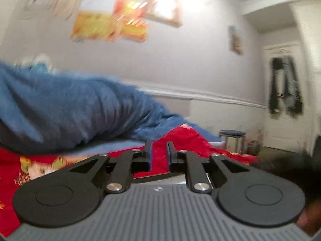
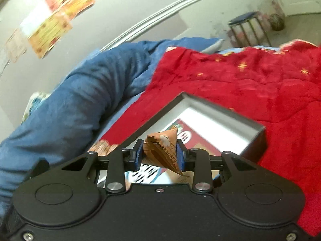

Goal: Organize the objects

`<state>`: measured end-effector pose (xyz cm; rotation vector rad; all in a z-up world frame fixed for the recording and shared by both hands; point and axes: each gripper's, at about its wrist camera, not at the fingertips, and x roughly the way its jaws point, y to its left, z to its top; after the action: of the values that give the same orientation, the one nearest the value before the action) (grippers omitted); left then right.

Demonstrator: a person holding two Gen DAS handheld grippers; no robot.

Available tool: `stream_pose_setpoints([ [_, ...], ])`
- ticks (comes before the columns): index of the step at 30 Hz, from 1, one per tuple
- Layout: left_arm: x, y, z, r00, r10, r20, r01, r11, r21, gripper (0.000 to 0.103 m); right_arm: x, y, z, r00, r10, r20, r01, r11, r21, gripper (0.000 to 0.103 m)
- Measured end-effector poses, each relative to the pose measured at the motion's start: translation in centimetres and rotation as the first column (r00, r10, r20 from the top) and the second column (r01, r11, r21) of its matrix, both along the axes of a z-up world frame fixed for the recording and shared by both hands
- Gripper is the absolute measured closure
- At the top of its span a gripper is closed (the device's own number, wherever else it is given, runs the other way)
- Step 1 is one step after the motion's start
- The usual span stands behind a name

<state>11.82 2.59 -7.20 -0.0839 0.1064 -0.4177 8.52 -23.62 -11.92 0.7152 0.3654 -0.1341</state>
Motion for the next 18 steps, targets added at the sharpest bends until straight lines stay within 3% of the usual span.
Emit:
stream_pose_setpoints([
  [2,1.9,0.1,0.3,0.99,-0.018,-0.137,0.009,0.998,-0.06,0.086,0.3,-0.6,0.0,1.0,-0.017,0.001,0.017,1.0,0.024,0.07],
  [4,1.5,1.1,-1.4,0.994,0.022,-0.11,-0.03,0.997,-0.069,0.085,0.4,-0.6,0.2,1.0,-0.016,0.004,0.016,1.0,0.014,0.07],
  [6,0.8,2.0,-3.5,0.996,0.035,-0.077,-0.035,0.999,0.004,0.084,0.6,-0.1,0.6,1.0,-0.016,-0.008,0.016,1.0,-0.027,0.071],
  [7,1.1,2.0,-3.6,0.994,0.036,-0.102,-0.033,0.999,0.032,0.082,0.7,0.0,0.8,1.0,-0.023,-0.007,0.023,0.999,-0.03,0.071],
  [8,1.5,2.4,-3.4,0.988,0.032,-0.148,-0.029,0.999,0.025,0.081,0.6,0.1,1.0,0.999,-0.032,0.005,0.032,0.999,-0.02,0.071],
  [9,1.4,3.1,-3.2,0.983,0.002,-0.185,-0.005,1.0,-0.015,0.065,0.4,0.2,1.1,0.999,-0.039,0.022,0.039,0.999,-0.005,0.07],
  [11,0.4,3.8,-3.4,0.985,-0.037,-0.167,0.036,0.999,-0.008,0.06,0.0,0.4,1.2,0.998,-0.047,0.038,0.047,0.999,-0.001,0.071],
  [12,-0.7,4.1,-4.0,0.991,-0.029,-0.133,0.032,0.999,0.023,0.059,-0.1,0.6,1.3,0.998,-0.046,0.031,0.047,0.999,-0.02,0.071],
  [14,-1.7,3.9,-4.5,0.995,-0.008,-0.104,0.01,1.0,0.019,0.058,-0.1,1.2,1.3,1.0,-0.028,0.001,0.028,0.997,-0.072,0.071],
  [16,-1.6,3.4,-4.2,0.987,-0.077,-0.138,0.082,0.996,0.037,0.053,0.0,1.4,1.3,0.999,-0.004,-0.037,0.001,0.997,-0.077,0.07],
  [18,-1.6,3.6,-3.9,0.986,-0.065,-0.157,0.066,0.998,0.002,0.05,-0.1,1.7,1.3,0.998,0.032,-0.049,-0.035,0.997,-0.062,0.07],
])
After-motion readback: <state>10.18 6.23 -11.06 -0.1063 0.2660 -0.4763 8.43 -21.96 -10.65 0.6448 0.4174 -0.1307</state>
